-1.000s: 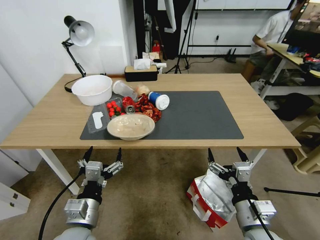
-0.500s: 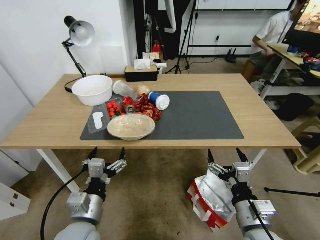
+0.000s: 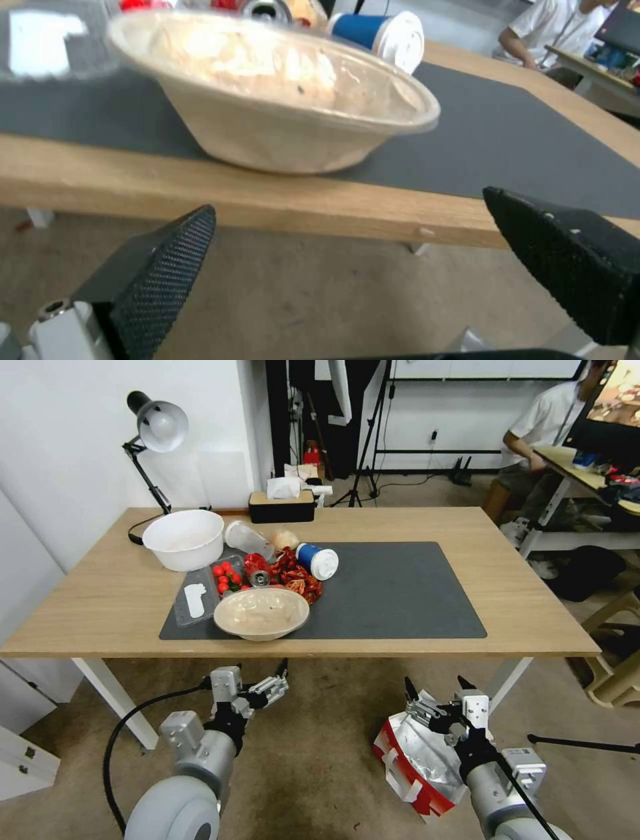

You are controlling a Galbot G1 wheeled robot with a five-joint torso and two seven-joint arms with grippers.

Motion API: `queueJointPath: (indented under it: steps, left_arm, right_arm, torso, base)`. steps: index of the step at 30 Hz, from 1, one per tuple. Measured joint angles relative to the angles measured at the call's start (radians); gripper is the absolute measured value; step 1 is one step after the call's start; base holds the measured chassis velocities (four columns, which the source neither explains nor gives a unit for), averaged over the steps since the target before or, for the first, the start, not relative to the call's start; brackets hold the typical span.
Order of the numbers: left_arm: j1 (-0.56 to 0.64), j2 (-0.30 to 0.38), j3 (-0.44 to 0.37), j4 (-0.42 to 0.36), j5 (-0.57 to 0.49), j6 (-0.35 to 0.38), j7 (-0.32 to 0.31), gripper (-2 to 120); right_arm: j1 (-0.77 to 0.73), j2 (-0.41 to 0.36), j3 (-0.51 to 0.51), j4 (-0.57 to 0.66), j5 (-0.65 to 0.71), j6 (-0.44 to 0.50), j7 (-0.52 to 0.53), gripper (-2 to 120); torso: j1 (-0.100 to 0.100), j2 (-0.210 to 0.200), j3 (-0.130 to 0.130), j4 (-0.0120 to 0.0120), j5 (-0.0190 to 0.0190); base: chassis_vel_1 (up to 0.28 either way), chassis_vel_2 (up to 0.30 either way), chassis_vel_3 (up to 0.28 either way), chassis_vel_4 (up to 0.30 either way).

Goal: Pick up the food delivery bag from the floor and place it on the table.

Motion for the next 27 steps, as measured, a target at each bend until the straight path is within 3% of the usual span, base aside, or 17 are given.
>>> queueJointPath:
  steps: [8,27]
  left_arm:
    - [0.003,0.043,-0.045,-0.001,0.008,-0.001,0.033,100]
    - [0.02,0.062,-0.07,-0.009,-0.02,-0.006,0.048,100]
  right_arm:
    - [-0.001,-0.018,0.016,0.001,0.009,0.009,-0.003,100]
    - [-0.002,-0.025,0.021,0.003,0.013,0.024,-0.005,100]
  torso:
    - [0.0,0.0,0.0,-0.0001,0.0]
    - [0.0,0.0,0.0,-0.0002,0.0]
  base:
    - [0.0,0.0,0.0,0.0]
    - [0.0,0.0,0.0,0.0]
